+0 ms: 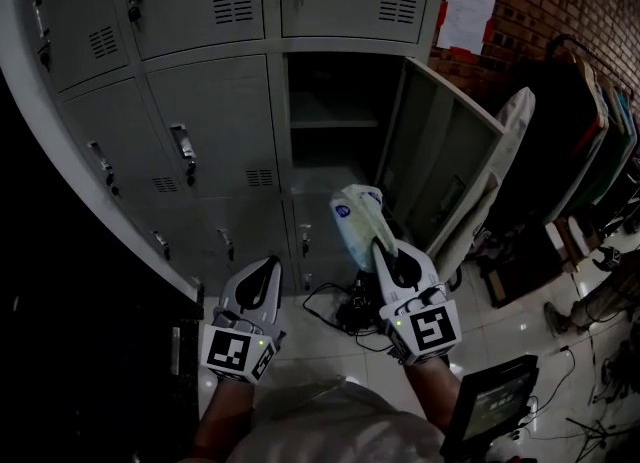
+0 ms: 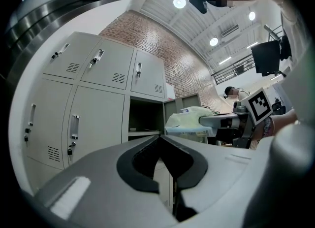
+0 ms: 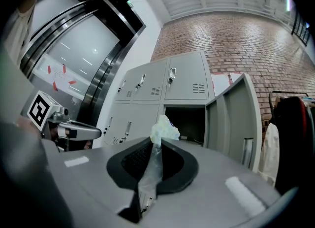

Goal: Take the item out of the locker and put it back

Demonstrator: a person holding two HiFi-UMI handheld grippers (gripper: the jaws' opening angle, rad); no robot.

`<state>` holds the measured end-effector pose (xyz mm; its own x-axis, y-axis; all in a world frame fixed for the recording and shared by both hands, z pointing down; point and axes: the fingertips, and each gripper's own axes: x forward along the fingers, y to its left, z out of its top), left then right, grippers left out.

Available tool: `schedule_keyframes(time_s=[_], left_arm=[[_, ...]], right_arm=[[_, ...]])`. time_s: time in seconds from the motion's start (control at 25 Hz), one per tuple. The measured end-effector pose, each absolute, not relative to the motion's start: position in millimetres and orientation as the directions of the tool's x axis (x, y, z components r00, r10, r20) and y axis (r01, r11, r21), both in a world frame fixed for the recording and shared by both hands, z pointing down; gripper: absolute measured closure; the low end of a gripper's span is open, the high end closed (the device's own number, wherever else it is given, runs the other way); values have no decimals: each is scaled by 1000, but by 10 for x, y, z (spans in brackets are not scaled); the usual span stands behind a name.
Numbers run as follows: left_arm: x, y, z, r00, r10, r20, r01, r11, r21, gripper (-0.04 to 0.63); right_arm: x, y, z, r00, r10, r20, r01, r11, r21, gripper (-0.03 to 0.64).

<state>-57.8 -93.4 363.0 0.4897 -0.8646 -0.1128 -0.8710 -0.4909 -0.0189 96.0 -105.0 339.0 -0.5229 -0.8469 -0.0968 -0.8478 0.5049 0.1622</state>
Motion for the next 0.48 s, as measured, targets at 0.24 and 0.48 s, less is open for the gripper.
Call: schedule_keyframes(time_s=[0.24, 0.48], left_arm=[[-757, -957, 3681, 493, -863, -107, -869, -495, -11, 592], [-1039, -1024, 3664, 505, -855, -118, -862, -506, -24, 592]], right_arm=[[845, -1088, 3433, -502, -860, -90, -860, 486, 154, 609], [662, -1114, 3400, -466, -879, -98, -879, 448, 161, 609]])
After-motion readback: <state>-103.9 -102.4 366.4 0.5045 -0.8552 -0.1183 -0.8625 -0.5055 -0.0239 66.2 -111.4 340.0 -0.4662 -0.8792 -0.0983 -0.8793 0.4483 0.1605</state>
